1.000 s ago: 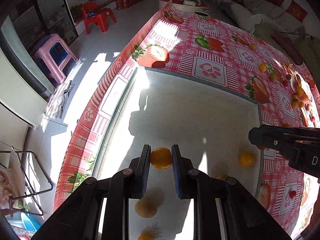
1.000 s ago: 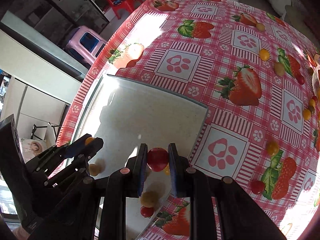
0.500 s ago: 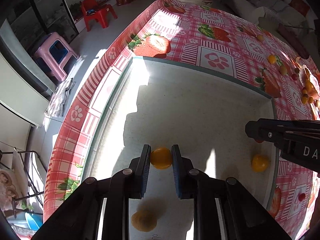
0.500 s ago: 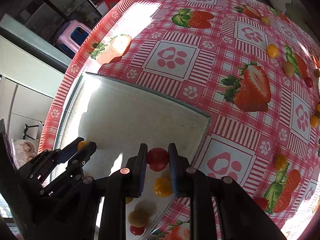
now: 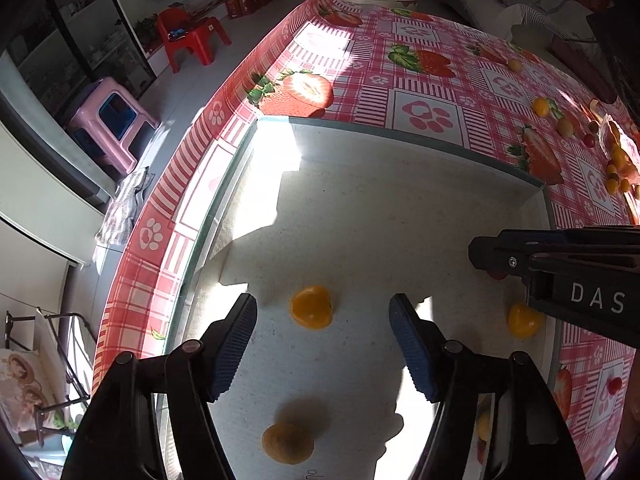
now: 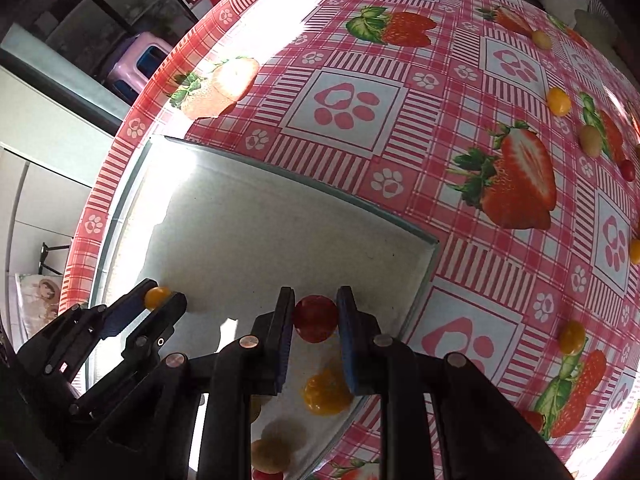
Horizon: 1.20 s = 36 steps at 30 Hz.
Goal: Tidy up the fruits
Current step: 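Open left tool to drop yellow tomato while right tool releases red tomato, then move both open tools back toward red tomatoes on the tablecloth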
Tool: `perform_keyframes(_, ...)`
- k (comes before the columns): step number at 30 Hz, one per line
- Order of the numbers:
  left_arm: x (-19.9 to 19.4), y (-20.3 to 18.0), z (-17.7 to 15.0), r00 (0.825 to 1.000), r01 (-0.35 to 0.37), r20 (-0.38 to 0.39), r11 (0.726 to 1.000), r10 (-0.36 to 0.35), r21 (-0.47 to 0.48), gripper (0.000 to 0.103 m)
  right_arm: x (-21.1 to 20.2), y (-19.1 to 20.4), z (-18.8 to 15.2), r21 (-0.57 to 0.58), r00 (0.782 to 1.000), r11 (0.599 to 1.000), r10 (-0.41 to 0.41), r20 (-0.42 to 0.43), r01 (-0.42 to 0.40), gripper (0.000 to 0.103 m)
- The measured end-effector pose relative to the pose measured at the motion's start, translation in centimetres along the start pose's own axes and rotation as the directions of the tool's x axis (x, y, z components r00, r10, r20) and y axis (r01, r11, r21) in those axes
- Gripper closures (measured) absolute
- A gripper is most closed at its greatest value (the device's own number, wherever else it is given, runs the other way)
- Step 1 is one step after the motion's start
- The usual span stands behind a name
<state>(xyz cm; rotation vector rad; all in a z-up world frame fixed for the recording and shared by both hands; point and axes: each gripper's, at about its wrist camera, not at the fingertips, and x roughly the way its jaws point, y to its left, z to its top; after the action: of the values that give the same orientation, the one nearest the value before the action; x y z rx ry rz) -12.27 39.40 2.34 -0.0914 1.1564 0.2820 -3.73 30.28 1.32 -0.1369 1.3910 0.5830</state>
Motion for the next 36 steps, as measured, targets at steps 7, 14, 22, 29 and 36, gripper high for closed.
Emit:
perform_keyframes(7,-0.3,0.3,-0.4,1.000,-0.029,-0.001,0.999,0.029,0.023,0.022,-1.9,-0.2,-0.1,0.023,0.997,0.999,0.048,0.063,-0.049,0.038)
perform_keyframes(14,-2.0,-0.6,-0.5,1.000,-0.025,0.011,0.998,0.024,0.061,0.022,-5.7,-2.7,-1.1,0.077,0.989,0.995,0.050,0.142,-0.061,0.026)
perform_keyframes(22,-4.3,-3.8,-0.7,0.999,0.024,0.029,0.991,-0.028,0.131,0.022,-8.8,-8.1,-6.0,0.167,0.991,0.986,-0.014,0.131,-0.008,0.026)
perform_keyframes(29,-6.7,-7.8,-0.9,0.995,0.075,0.049,0.974,-0.087,0.213,0.022,-9.6,-11.8,-12.4,0.231,0.995,0.971,-0.081,0.059,0.065,0.026)
perform_keyframes(36,-7.9,-13.0,-0.4,0.983,0.163,0.030,0.943,-0.179,0.290,0.022,-9.4,-13.6,-17.7,0.262,0.992,0.958,-0.124,-0.003,0.121,0.026)
